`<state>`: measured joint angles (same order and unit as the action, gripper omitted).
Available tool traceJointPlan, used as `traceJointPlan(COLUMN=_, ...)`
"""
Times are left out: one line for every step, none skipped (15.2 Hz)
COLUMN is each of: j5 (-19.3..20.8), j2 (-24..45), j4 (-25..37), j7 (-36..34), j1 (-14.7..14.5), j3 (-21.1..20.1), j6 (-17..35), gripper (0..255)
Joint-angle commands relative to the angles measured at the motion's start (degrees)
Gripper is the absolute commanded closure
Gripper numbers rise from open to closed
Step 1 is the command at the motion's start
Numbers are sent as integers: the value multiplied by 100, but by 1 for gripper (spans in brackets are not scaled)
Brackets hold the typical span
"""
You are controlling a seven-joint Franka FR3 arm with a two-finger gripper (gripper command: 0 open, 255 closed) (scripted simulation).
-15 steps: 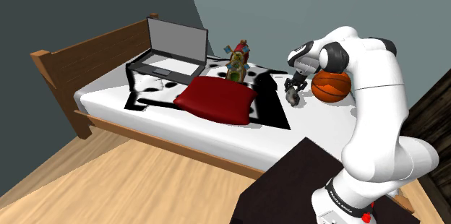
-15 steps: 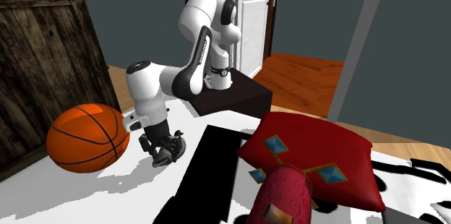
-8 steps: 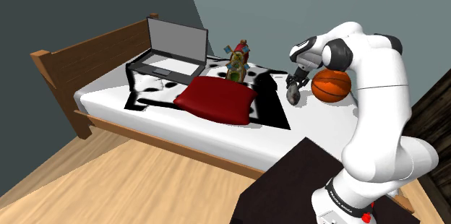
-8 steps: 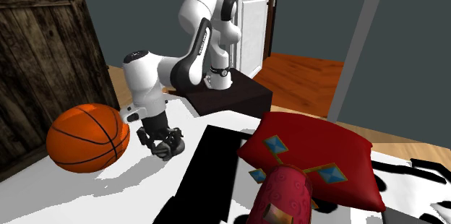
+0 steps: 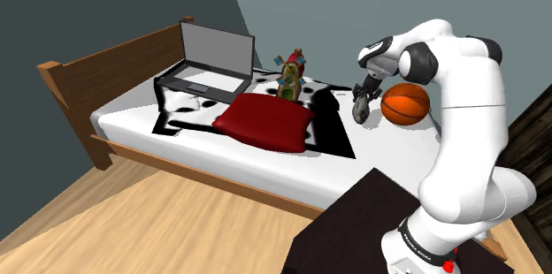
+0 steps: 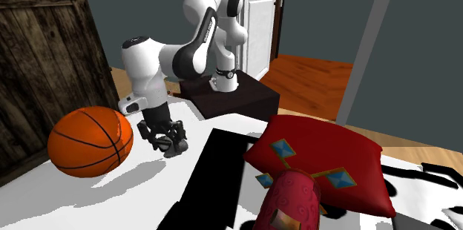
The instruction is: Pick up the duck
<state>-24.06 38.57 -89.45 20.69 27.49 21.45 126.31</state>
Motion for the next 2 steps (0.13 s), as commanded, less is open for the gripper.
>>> traceJointPlan(j5=29, j2=-66, j4=2, j7=-30, j1=-21, j3=21, j6=-62, gripper=255)
traceJointPlan(j5=30, j2=-66, j4=3, j7=-30, j1=-20, j3=20, j6=-63, gripper=255)
